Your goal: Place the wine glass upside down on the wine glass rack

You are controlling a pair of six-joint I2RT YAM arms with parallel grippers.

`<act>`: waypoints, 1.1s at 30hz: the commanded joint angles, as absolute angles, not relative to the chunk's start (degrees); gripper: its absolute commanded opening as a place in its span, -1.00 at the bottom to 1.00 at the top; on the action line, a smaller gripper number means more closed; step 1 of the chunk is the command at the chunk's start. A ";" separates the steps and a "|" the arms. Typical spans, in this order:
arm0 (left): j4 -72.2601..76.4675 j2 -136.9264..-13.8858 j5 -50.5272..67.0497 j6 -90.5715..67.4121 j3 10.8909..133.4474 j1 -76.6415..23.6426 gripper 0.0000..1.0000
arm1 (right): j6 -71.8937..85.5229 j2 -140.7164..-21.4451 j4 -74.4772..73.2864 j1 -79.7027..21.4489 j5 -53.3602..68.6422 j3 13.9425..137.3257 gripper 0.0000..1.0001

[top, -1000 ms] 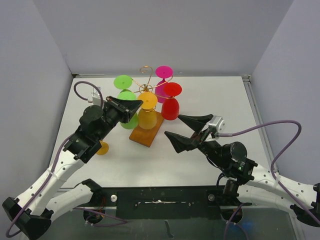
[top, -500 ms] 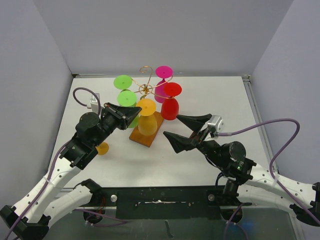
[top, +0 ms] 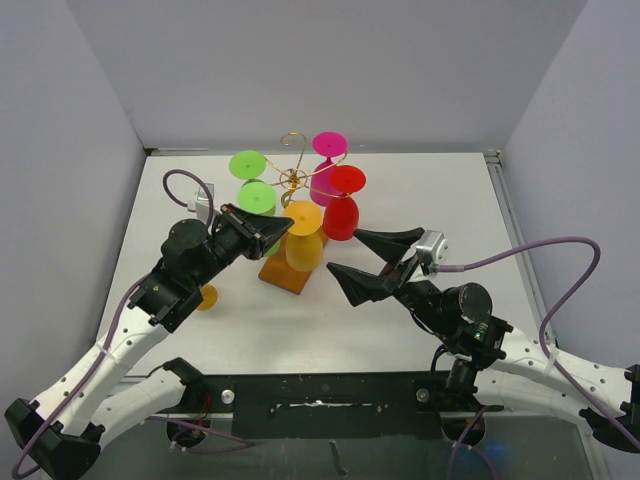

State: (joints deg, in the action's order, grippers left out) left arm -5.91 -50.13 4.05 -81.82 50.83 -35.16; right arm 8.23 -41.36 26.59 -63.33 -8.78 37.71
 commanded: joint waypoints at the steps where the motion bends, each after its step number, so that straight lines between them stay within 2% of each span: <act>1: -2.59 -50.62 6.15 -80.11 53.07 -35.11 -1.00 | 8.87 -40.72 30.49 -63.37 -9.80 38.72 0.58; 2: -2.63 -50.62 6.20 -80.05 53.04 -35.15 -0.98 | 8.90 -40.70 30.46 -63.37 -9.84 38.68 0.58; 13: -4.07 -49.60 8.05 -76.86 53.88 -35.15 -0.20 | 10.03 -41.09 29.12 -63.33 -10.90 39.14 0.59; 17: -5.79 -46.98 8.05 -72.96 54.00 -35.07 0.03 | 11.04 -41.69 27.21 -63.29 -11.10 40.16 0.59; 20: -8.89 -44.48 8.17 -67.64 54.66 -35.06 0.10 | 11.75 -42.52 25.31 -63.30 -11.29 41.36 0.60; 24: -20.32 -40.93 4.27 -49.94 58.76 -35.07 0.21 | 12.20 -43.33 24.22 -63.33 -11.71 42.10 0.60; 28: -29.67 -35.69 -8.04 -40.43 59.11 -35.05 0.20 | 11.99 -43.33 25.21 -63.28 -12.04 41.46 0.60; 33: -38.31 -34.27 -25.55 -33.31 58.13 -35.01 0.08 | 11.47 -43.35 24.97 -63.28 -12.12 41.16 0.60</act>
State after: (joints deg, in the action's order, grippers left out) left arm -28.97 -34.26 -9.15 -43.66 57.01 -35.16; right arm 11.46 -43.53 22.87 -63.31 -10.96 39.38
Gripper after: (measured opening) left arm 0.558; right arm 0.798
